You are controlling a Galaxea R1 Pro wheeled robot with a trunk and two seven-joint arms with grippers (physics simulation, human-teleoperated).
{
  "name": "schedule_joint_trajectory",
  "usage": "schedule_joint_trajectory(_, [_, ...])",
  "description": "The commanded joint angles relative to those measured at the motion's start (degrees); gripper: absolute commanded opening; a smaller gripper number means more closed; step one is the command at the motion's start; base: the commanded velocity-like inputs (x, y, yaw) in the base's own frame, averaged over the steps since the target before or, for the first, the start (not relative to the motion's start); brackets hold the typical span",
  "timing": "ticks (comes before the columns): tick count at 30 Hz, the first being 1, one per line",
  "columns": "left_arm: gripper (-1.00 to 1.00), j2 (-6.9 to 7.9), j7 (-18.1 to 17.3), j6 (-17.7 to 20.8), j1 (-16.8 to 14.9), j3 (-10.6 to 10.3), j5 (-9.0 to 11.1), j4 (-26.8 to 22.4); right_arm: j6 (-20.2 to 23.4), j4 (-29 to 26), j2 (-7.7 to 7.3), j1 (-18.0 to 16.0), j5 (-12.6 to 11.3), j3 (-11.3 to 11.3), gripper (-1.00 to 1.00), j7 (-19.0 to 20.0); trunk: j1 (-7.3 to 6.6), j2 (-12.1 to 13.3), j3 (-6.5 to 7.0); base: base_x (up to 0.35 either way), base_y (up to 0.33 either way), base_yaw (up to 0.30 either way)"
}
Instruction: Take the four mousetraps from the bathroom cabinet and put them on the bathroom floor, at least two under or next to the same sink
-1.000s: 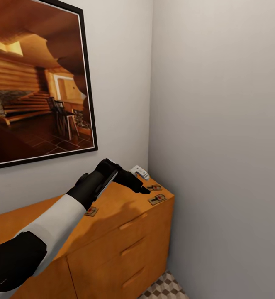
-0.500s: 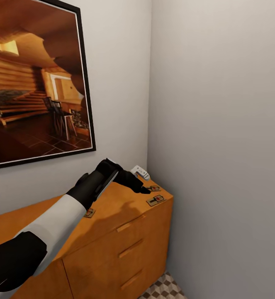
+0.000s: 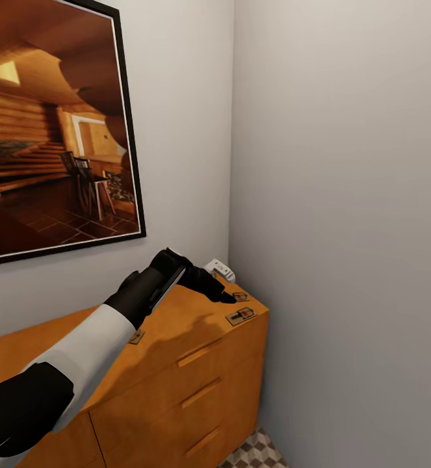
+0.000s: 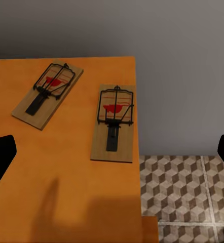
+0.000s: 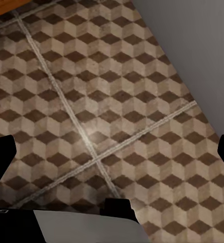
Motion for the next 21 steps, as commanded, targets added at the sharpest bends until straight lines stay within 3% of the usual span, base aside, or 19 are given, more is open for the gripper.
schedule_joint_trajectory(1, [1.00, -0.01, -0.28, 0.29, -0.05, 0.01, -0.21, -0.02, -0.11, 0.05, 0.01, -0.03, 0.39, 0.15, 1.00, -0.41, 0.00, -0.04, -0.07, 0.003, -0.021, 0.000])
schedule_joint_trajectory(10, [1.00, -0.01, -0.28, 0.28, 0.03, 0.01, -0.29, 0.00, -0.11, 0.06, 0.01, -0.04, 0.39, 0.15, 1.00, -0.41, 0.00, -0.04, -0.07, 0.060, -0.125, 0.000])
schedule_joint_trajectory(21, [1.00, -0.01, -0.28, 0.28, 0.09, 0.01, -0.30, 0.01, -0.11, 0.06, 0.01, -0.05, 0.39, 0.19, 1.00, -0.41, 0.00, -0.04, -0.07, 0.009, -0.018, 0.000])
